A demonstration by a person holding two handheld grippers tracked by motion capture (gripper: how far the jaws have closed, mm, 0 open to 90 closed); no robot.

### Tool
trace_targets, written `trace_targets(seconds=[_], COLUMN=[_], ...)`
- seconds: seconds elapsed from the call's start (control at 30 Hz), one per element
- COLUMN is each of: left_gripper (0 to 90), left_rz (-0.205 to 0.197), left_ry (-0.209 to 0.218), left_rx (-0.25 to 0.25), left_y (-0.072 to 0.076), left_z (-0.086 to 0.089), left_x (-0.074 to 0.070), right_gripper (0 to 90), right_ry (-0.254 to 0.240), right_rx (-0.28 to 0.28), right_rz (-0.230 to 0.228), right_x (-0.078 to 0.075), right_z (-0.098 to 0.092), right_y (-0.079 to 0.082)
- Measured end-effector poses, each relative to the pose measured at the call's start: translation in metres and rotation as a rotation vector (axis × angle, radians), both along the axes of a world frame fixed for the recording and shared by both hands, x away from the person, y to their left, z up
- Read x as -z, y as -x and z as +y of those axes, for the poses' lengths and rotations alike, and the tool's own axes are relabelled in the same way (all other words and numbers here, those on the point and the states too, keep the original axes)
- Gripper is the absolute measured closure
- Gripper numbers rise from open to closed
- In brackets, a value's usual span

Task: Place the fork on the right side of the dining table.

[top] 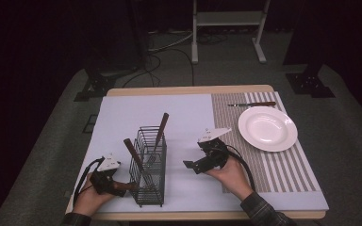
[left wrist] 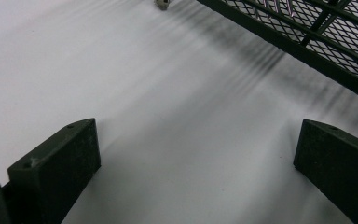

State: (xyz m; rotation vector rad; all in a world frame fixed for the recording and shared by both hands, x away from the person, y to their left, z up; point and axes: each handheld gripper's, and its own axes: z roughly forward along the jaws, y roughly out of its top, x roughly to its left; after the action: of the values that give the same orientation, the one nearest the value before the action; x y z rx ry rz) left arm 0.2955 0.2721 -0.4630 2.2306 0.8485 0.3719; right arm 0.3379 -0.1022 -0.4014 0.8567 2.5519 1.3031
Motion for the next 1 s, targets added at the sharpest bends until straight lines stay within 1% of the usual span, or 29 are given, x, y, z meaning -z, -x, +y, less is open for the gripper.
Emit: trace_targets(seconds=[0.07,0.1,0.17,0.33,0.37,0.53,0.6,0.63,0.8,0.83,0.93,0.97,1.0], left_gripper=[0.0,0.0,0.0,0.0,0.0,0.0,0.0,0.0,0.0,0.0,0.0,0.0,0.0], left_rz=[0.0,0.0,-0.001,-0.001,-0.002,-0.001,-0.001,-0.001,-0.002,-0.002,-0.001,-0.002,-0.002], left_ry=[0.0,0.0,-0.001,-0.001,-0.001,0.0,0.0,0.0,0.001,0.002,0.0,0.0,0.0], left_rx=[0.0,0.0,0.001,0.001,0.001,0.0,0.0,0.0,0.0,-0.001,0.0,0.0,0.0], left_y=[0.0,0.0,0.0,0.0,0.0,0.0,0.0,0.0,0.0,0.0,0.0,0.0,0.0], left_z=[0.0,0.0,0.0,0.0,0.0,0.0,0.0,0.0,0.0,0.0,0.0,0.0,0.0], left_x=[0.0,0.0,0.0,0.0,0.0,0.0,0.0,0.0,0.0,0.0,0.0,0.0,0.0], right_gripper=[6.5,6.5,6.5,6.5,6.5,6.5,6.4,6.5,6.5,6.5,6.5,6.5,6.5], right_ry=[-0.006,-0.006,-0.014,-0.021,-0.025,-0.033,-0.037,-0.043,-0.05,-0.059,-0.063,-0.077,-0.077], right_rx=[0.004,0.004,0.006,0.008,0.004,0.002,-0.001,-0.004,-0.014,-0.014,-0.019,-0.025,-0.025], right_rz=[-0.005,-0.005,-0.019,-0.027,-0.038,-0.033,-0.035,-0.042,-0.046,-0.04,-0.047,-0.047,-0.047], right_x=[-0.005,-0.005,-0.01,-0.016,-0.018,-0.022,-0.024,-0.028,-0.032,-0.033,-0.036,-0.038,-0.038], right_z=[0.0,0.0,0.0,0.003,0.004,0.007,0.009,0.011,0.016,0.017,0.021,0.022,0.022], right_y=[-0.002,-0.002,-0.004,-0.005,-0.007,-0.008,-0.009,-0.01,-0.012,-0.012,-0.014,-0.016,-0.016])
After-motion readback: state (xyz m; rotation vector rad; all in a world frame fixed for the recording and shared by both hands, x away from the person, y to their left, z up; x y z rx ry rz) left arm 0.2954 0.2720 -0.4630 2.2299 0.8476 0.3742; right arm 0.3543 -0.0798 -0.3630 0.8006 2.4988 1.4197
